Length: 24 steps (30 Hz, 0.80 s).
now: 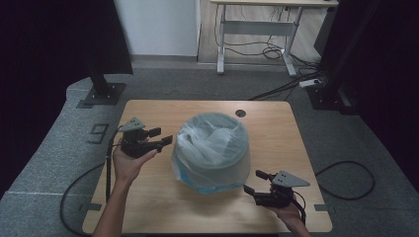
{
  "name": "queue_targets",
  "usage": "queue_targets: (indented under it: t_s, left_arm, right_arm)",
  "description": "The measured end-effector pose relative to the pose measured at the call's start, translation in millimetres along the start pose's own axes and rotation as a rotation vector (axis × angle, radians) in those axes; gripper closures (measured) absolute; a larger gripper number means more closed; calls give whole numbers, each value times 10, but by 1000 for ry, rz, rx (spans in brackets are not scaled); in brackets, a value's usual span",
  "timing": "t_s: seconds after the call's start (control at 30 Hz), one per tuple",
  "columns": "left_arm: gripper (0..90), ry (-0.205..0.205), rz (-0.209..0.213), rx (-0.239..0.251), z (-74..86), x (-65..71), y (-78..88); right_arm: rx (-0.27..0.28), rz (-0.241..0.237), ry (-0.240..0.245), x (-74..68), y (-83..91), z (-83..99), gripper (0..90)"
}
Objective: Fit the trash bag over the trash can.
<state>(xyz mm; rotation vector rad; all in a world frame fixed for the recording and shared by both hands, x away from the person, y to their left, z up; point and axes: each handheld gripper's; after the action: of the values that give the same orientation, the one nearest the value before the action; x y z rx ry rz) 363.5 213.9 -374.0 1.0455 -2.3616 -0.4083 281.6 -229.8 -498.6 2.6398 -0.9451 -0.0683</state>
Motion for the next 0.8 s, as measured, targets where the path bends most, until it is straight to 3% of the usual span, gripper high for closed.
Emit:
queue_targets:
  t_s: [0.1, 0.23, 0.5, 0.57, 0.8]
  left_arm:
    - [374, -25, 27, -11, -74, 89, -10]
    - [356, -70, 97, -46, -174, 228, -77]
    - [330, -119, 142, -85, -350, 465, -282]
    - [324, -120, 164, -103, -406, 521, -341]
    - [318, -155, 166, -192, -576, 736, -610]
  right_arm:
    - [-1, 23, -19, 69, 39, 31, 224]
    - [-17, 46, -52, 196, 74, 106, 220]
    - [-50, 80, -84, 360, 101, 227, 213]
    - [-51, 88, -94, 380, 112, 237, 212]
    - [-60, 90, -103, 389, 130, 254, 211]
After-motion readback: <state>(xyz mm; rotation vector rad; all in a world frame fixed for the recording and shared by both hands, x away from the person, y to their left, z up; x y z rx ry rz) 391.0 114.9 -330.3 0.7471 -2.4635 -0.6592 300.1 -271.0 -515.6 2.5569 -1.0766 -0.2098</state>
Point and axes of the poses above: each handheld gripper's, and its own axes: y roughly backward along the jaws, z roughly out of its underside, x roughly to its right, and after that the axes turned 11 degrees about y, right-handed
